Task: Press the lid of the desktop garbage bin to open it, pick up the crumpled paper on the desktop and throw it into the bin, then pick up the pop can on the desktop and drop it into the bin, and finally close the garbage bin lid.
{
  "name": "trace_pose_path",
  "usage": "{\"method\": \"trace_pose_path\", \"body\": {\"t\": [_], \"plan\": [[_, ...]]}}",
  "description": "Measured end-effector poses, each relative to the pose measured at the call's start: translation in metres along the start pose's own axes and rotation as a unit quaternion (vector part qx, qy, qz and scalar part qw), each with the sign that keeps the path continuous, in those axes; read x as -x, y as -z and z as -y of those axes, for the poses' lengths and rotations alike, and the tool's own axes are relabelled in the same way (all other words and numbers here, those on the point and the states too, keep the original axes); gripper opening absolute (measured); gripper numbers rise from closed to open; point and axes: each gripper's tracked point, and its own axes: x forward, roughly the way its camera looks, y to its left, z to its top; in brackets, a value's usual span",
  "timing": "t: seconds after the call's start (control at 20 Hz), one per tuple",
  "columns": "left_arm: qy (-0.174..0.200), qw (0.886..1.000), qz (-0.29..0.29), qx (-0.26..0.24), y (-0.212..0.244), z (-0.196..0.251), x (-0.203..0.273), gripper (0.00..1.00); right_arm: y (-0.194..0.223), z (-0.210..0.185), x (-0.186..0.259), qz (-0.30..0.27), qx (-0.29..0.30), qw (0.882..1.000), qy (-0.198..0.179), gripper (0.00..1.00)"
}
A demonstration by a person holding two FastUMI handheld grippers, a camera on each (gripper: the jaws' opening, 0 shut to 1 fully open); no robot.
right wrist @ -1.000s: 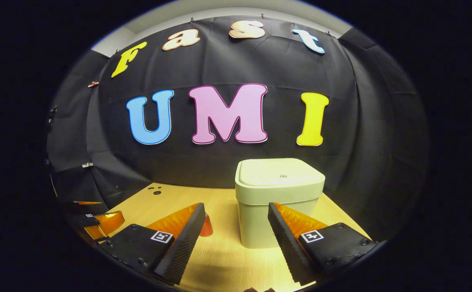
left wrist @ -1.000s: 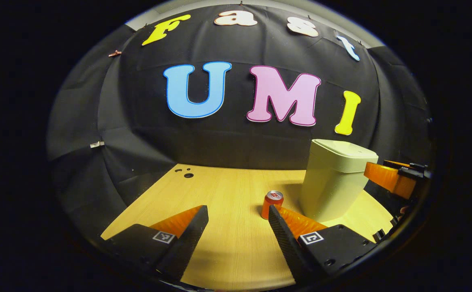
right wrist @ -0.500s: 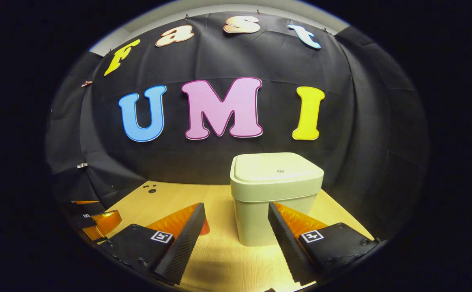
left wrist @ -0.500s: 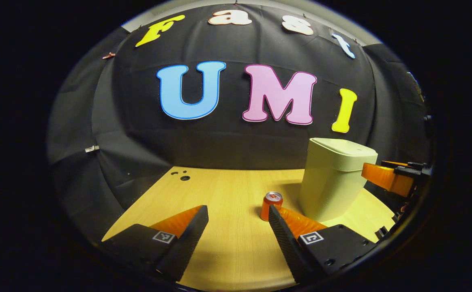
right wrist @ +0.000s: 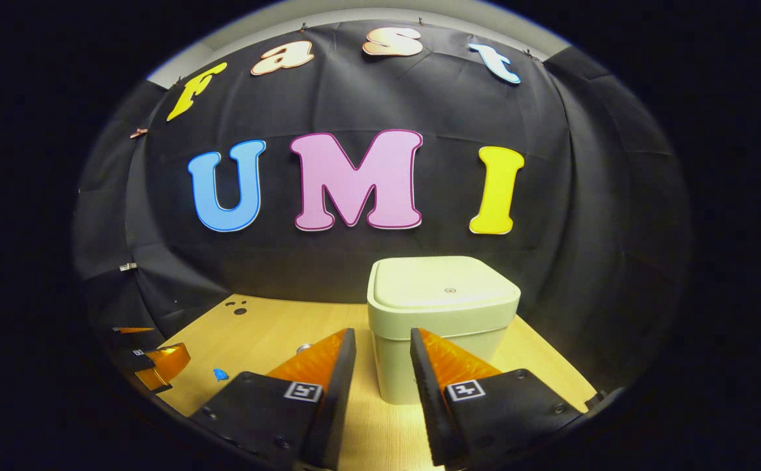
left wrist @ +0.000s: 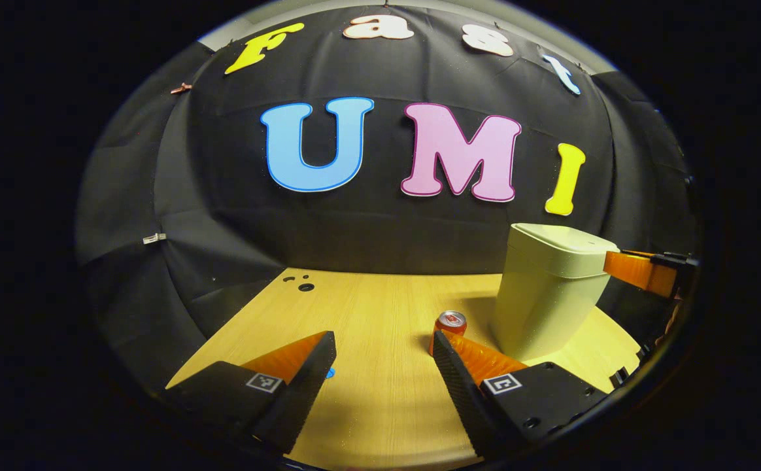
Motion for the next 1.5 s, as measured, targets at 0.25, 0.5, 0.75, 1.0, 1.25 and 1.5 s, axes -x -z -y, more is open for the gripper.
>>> {"method": "trace_pose_path", "body": {"t": [0.25,0.5,0.75,1.0,1.25,1.5], "plan": [[0.0,1.0,-0.001,0.001,-0.002,0.003,-0.002,0.96,-0.013,0.007,-0.007,0.006,-0.006,1.0,-0.003,0.2],[0.002,1.0,-0.008,0.002,0.003,0.007,-0.006,0.96,-0.014,0.02,-0.017,-0.004,0.0,1.0,-0.002,0.05],[-0.004,1.0,-0.01,0.005,0.003,0.004,-0.009,0.96,-0.024,0.026,-0.023,-0.003,-0.004,1.0,-0.014,0.1],[-0.006,1.0,-0.013,0.006,0.006,0.003,-0.012,0.96,-0.032,0.038,-0.038,-0.001,0.001,1.0,-0.01,0.05],[-0.018,1.0,-0.017,0.008,0.009,-0.005,-0.015,0.96,-0.036,0.051,-0.062,-0.003,0.002,1.0,-0.001,0.05],[-0.036,0.999,-0.024,0.016,0.011,-0.016,-0.018,0.96,-0.029,0.065,-0.086,-0.016,0.004,1.0,0.014,0.05]]}}
